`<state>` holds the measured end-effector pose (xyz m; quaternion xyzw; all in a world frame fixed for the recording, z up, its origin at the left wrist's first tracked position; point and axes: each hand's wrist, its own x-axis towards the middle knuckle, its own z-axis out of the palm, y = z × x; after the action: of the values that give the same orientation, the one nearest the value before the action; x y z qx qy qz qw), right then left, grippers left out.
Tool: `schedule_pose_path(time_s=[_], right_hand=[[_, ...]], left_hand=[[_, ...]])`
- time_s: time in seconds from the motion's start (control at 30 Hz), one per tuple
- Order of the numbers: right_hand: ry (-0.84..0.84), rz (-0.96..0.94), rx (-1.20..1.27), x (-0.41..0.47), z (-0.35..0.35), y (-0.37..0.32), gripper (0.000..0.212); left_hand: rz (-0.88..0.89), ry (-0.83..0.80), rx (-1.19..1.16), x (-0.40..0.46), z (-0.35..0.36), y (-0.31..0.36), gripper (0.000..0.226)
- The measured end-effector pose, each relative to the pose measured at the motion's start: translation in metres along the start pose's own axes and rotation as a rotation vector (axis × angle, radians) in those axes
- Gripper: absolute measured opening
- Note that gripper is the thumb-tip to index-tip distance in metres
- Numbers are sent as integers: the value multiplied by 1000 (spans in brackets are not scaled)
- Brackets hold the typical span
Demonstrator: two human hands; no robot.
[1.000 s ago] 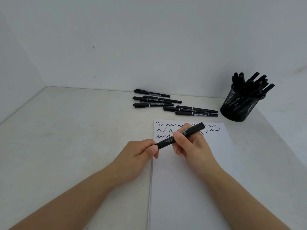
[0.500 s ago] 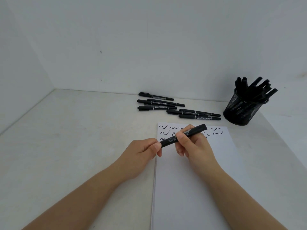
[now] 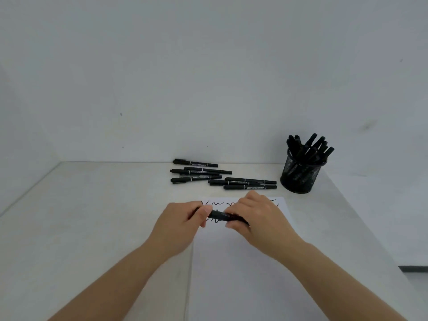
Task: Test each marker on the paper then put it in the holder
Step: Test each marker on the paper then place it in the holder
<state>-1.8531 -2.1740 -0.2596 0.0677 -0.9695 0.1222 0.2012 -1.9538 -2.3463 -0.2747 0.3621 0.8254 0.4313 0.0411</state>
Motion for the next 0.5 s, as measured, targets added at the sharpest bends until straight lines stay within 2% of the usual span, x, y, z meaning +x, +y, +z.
schedule_pose_path(time_s=[0.1, 0.17, 0.27, 0.37, 0.43, 0.5], right_hand=[[-8, -6, -24, -2, -7, 4, 19], [0, 69, -13, -3, -10, 11, 20], [74, 224, 6, 0, -26, 32, 19], [254, 409, 94, 7, -54, 57, 16], [412, 509, 169, 12, -73, 71, 30], [586, 553, 221, 15, -91, 82, 49]], left_hand=[[89, -50, 89, 12, 11, 19, 44], [130, -62, 96, 21, 16, 28, 48], [83, -44, -8, 40, 22, 34, 50], [89, -57, 159, 66, 29, 27, 35], [104, -100, 341, 83, 36, 19, 17], [126, -113, 450, 96, 42, 11, 14]])
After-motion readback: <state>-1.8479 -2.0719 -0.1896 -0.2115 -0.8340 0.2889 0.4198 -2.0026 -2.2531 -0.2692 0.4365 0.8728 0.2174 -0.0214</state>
